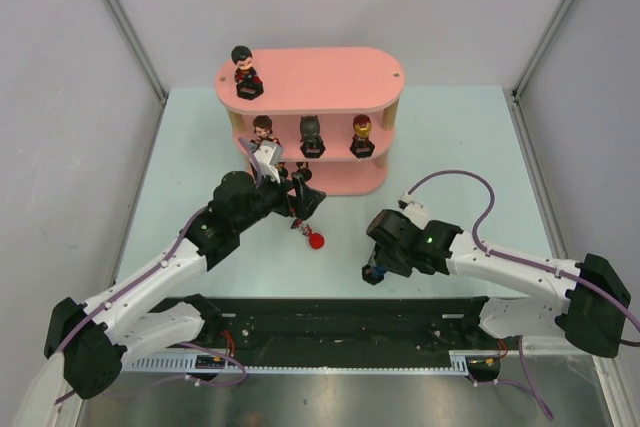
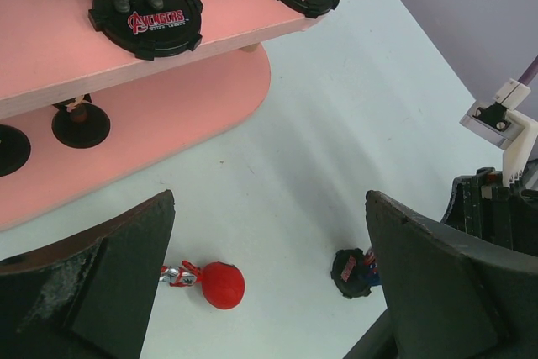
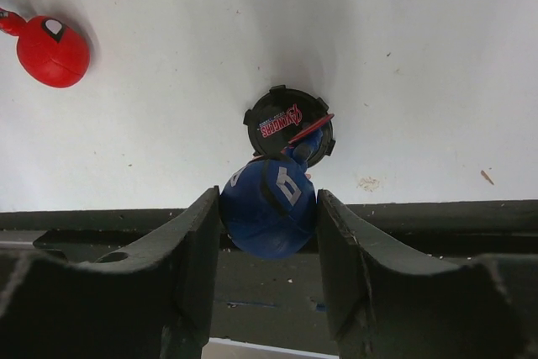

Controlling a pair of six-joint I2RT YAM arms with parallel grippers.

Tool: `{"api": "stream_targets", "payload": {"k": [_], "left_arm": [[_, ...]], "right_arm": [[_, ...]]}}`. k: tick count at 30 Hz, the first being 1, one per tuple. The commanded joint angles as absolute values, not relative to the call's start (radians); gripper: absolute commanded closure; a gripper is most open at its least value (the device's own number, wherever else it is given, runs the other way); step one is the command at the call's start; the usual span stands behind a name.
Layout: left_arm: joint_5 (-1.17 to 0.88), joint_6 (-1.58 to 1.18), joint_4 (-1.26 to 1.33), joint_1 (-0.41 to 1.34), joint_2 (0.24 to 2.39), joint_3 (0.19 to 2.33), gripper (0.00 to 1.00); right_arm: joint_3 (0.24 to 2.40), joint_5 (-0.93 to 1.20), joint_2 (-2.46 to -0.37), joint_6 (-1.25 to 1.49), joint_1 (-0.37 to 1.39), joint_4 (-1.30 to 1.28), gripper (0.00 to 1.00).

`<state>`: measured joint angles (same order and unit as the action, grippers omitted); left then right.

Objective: Place and organize the plastic toys onto the shelf

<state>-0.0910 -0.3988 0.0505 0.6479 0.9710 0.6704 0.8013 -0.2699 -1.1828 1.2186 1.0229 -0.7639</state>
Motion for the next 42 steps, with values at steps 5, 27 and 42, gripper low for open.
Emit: {"api": "stream_targets", "payload": {"k": [5, 27, 42], "left_arm": [[-0.110, -0.382, 0.083, 0.655, 0.969, 0.715, 0.00], [-0.103, -0.356, -0.029, 0.655, 0.881, 0.733, 0.00], [-0.098, -0.350, -0.038, 0.657, 0.880, 0.739, 0.00]], "right_arm": [[0.792, -0.272, -1.126, 1.060, 1.020, -0.729, 0.88], [1.028, 0.238, -1.483, 0.198, 0.893, -0.673, 1.00], [1.060, 0.235, -1.474, 0.110, 0.876, -0.701, 0.77]]}}
